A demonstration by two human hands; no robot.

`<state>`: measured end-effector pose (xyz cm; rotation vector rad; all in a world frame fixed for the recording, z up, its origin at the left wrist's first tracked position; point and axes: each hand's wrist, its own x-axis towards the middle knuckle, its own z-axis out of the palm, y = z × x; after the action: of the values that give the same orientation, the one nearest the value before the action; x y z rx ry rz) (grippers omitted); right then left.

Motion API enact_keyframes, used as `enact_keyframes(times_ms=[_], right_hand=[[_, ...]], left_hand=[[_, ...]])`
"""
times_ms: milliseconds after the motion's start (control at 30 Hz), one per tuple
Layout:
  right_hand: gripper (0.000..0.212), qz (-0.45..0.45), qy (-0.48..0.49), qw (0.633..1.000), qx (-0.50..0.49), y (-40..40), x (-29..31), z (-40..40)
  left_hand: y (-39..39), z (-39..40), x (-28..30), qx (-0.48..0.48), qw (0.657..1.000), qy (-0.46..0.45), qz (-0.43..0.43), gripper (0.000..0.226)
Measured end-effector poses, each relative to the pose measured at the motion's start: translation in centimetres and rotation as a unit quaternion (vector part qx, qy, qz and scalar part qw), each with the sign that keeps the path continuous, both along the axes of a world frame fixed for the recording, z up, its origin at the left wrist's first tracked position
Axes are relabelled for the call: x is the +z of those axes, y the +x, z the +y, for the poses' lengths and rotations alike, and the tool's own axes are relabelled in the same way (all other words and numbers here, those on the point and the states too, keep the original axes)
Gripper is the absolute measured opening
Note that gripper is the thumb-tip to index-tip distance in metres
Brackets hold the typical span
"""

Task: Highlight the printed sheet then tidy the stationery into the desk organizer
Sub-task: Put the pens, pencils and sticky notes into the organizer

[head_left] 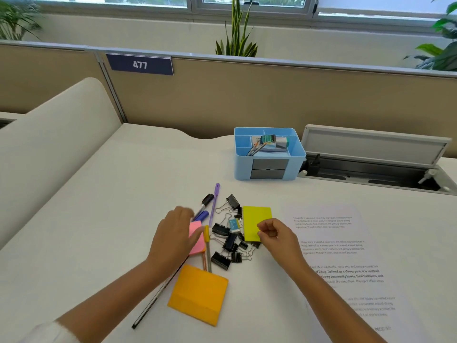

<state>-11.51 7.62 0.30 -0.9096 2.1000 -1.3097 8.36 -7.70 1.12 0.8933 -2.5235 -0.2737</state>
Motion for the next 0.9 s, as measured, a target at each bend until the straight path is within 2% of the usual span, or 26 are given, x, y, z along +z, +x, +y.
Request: enact_keyframes(times_ms=[133,267,367,433,567,667,800,900], right_hand=[[0.021,0.010,0.002,1.000,0.006,0.8,0.2,1.2],[0.017,0.027,0.007,0.999,0.018,1.5,0.7,2.2],[0.017,0.028,0.002,0.999,0.016,2.2,0.8,2.8],[0.017,0.030,0.001,0.999,0.015,2.6,0.9,3.3],[0.016,0.034,0.005,0.999,0.018,3.1,1.1,4.1],[0.015,0.033,-0.001,0.999,0.014,3.1,1.5,4.4],[0.016,0.035,-0.007,0.999,0.011,3.1,1.9,4.5],[0.020,0.031,-0.009,0.999,0.014,3.3,2.3,4.4]], left_hand=[[4.2,1.4,-1.3,0.006,0.999,0.020,-0.046,0.033],[6.1,3.0,-2.1,0.019,0.994,0.016,-0.108,0.026],[6.0,3.9,-1.9,0.036,0.984,-0.005,-0.173,0.040],[5.6,4.3,-1.6,0.051,0.978,-0.026,-0.201,0.042],[5.0,4.8,-1.7,0.080,0.970,-0.014,-0.228,0.035],[4.5,4.9,-1.2,0.108,0.963,0.011,-0.247,0.009],[4.1,5.0,0.0,0.128,0.951,0.003,-0.281,0.020],[3.7,5.2,1.6,0.115,0.962,0.032,-0.246,0.016]])
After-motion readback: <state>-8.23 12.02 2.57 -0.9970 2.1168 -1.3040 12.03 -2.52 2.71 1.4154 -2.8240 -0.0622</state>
